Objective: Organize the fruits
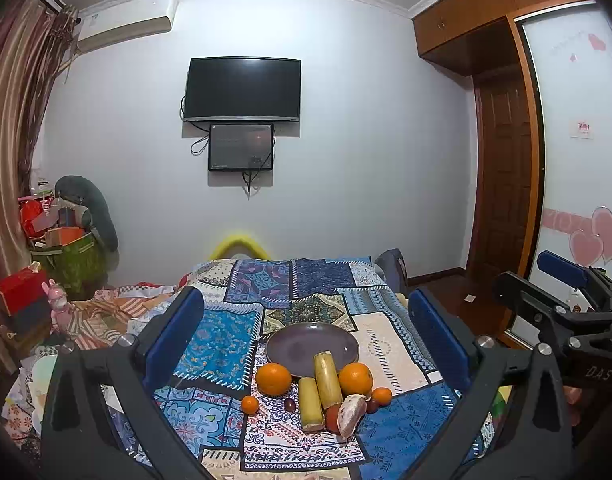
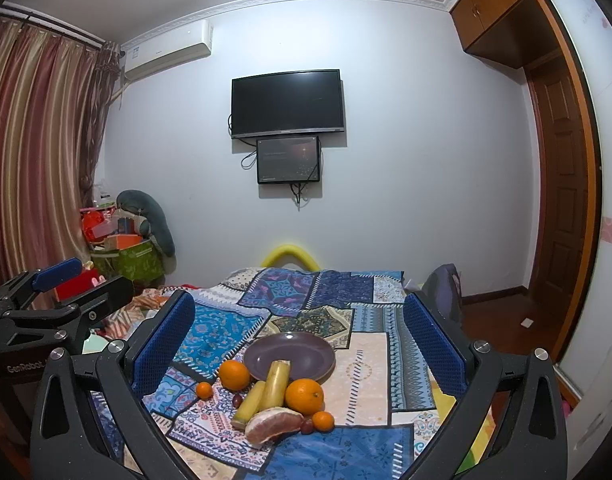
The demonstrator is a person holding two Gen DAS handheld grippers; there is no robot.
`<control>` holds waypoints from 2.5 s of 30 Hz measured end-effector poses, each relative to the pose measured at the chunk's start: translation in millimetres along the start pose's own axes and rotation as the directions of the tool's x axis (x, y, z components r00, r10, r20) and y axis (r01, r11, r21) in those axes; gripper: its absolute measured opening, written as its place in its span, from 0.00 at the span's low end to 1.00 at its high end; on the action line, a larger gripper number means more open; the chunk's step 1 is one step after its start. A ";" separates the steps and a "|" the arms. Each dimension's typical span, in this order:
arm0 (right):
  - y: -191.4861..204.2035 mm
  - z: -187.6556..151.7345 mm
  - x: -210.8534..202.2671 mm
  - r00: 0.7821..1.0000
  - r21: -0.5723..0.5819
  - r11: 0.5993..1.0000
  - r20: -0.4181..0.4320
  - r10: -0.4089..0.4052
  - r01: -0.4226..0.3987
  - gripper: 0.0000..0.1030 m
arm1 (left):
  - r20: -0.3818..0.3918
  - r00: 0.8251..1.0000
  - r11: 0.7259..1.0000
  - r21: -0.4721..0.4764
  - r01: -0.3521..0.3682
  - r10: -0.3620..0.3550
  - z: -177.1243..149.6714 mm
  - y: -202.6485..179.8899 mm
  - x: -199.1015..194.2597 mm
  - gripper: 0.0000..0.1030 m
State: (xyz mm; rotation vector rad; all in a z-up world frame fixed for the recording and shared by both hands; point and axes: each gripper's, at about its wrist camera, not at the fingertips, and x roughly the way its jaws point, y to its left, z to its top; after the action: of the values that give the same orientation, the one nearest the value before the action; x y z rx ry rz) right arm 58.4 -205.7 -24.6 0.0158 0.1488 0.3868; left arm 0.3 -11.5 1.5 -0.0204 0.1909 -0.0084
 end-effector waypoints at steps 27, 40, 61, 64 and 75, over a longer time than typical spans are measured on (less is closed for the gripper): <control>0.9 1.7 -1.3 1.000 0.001 1.000 0.001 -0.010 0.010 1.00 | 0.000 1.000 1.000 0.000 -0.003 0.003 -2.9 2.1 1.5 1.00; 2.3 2.9 -3.7 1.000 -0.003 1.000 0.010 -0.009 0.009 1.00 | 0.012 1.000 1.000 0.007 0.004 -0.004 -3.8 -0.8 0.0 1.00; 0.6 -1.1 5.2 1.000 0.002 1.000 -0.002 -0.008 0.008 1.00 | -0.003 1.000 1.000 -0.007 0.027 -0.027 -8.8 7.5 13.3 1.00; -1.8 -5.0 12.6 1.000 0.007 1.000 -0.016 0.002 -0.001 1.00 | -0.025 1.000 1.000 -0.009 0.017 -0.017 -12.7 12.2 24.3 1.00; -9.4 -35.1 63.4 0.985 -0.026 0.999 -0.172 0.022 -0.027 0.86 | -0.172 0.985 0.999 0.036 -0.023 0.029 -41.4 31.0 78.4 0.81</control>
State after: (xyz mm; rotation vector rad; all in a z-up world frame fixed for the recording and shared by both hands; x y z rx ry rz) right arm 114.8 -191.0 -68.7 -0.0438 0.3132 0.4150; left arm 69.6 17.9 -54.6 0.0169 0.3643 0.0129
